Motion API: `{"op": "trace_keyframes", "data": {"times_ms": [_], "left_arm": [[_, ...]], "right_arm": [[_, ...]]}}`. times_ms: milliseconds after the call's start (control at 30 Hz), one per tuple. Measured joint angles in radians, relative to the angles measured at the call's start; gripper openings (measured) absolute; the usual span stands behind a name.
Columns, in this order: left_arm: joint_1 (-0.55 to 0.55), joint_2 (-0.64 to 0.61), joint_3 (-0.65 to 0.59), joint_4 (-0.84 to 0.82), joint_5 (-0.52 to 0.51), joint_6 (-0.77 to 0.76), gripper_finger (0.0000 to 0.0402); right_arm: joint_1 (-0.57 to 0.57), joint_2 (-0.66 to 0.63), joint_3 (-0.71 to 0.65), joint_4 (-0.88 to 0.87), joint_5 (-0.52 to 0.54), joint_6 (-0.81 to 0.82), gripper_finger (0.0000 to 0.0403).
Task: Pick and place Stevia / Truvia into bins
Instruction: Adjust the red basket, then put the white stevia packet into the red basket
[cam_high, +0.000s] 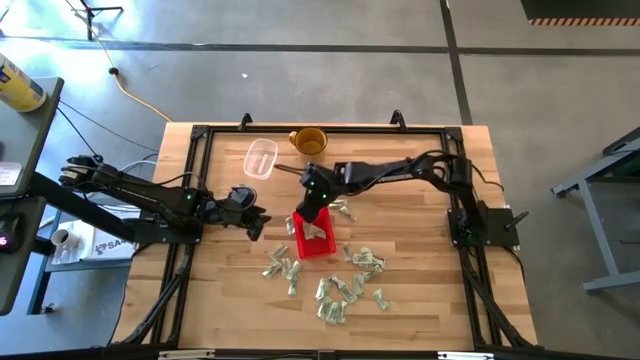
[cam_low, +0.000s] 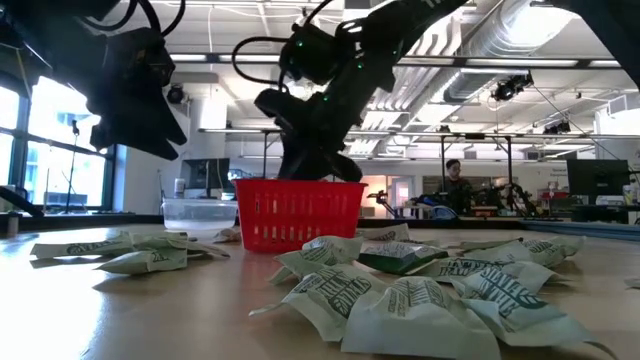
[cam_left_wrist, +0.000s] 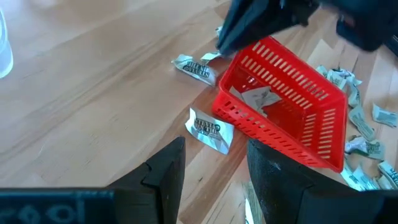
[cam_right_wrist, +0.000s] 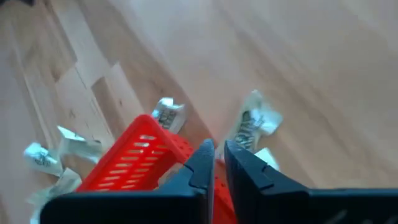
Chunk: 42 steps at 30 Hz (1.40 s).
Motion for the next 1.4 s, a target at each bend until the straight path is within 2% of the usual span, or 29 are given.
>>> {"op": "trace_keyframes", "data": {"times_ms": [133, 300, 367, 500, 600, 700, 800, 867, 1000, 1100, 1267, 1400], "left_arm": [[0.000, 0.000, 0.000, 0.000, -0.003, -0.002, 0.0205], [0.000, 0.000, 0.000, 0.000, -0.016, -0.008, 0.0204], [0.000, 0.000, 0.000, -0.001, -0.019, -0.008, 0.0205], [0.000, 0.000, 0.000, -0.003, -0.025, -0.008, 0.0205], [0.000, 0.000, 0.001, -0.005, -0.026, -0.015, 0.0205], [0.000, 0.000, 0.001, -0.009, -0.024, -0.026, 0.0205], [0.000, 0.000, 0.001, -0.009, -0.022, -0.026, 0.0205], [0.000, 0.000, 0.001, -0.010, -0.022, -0.022, 0.0205], [0.000, 0.000, 0.001, -0.013, -0.029, -0.004, 0.0205], [0.000, 0.000, 0.001, -0.013, -0.030, 0.000, 0.0205], [0.000, 0.000, 0.001, -0.013, -0.031, -0.001, 0.0205], [0.000, 0.000, 0.001, -0.016, -0.031, -0.003, 0.0205]], "right_arm": [[0.025, -0.001, 0.000, -0.013, -0.072, -0.070, 0.0003], [0.045, -0.007, 0.000, -0.160, -0.195, -0.134, 0.0015], [0.052, -0.011, 0.000, -0.199, -0.152, -0.153, 0.0016], [0.065, -0.075, -0.001, -0.178, 0.072, -0.184, 0.0018], [0.048, -0.131, 0.002, -0.230, 0.167, -0.202, 0.0034], [0.014, -0.164, 0.001, -0.404, 0.245, -0.245, 0.0074], [-0.018, -0.182, -0.009, -0.562, 0.258, -0.276, 0.0133], [-0.029, -0.198, -0.038, -0.597, 0.242, -0.325, 0.0178], [-0.014, -0.218, -0.125, -0.539, 0.162, -0.417, 0.0253], [0.019, -0.218, -0.207, -0.470, 0.130, -0.423, 0.0279], [0.079, -0.218, -0.321, -0.251, 0.181, -0.356, 0.0272], [0.103, -0.218, -0.344, -0.165, 0.322, -0.323, 0.0247]]}}
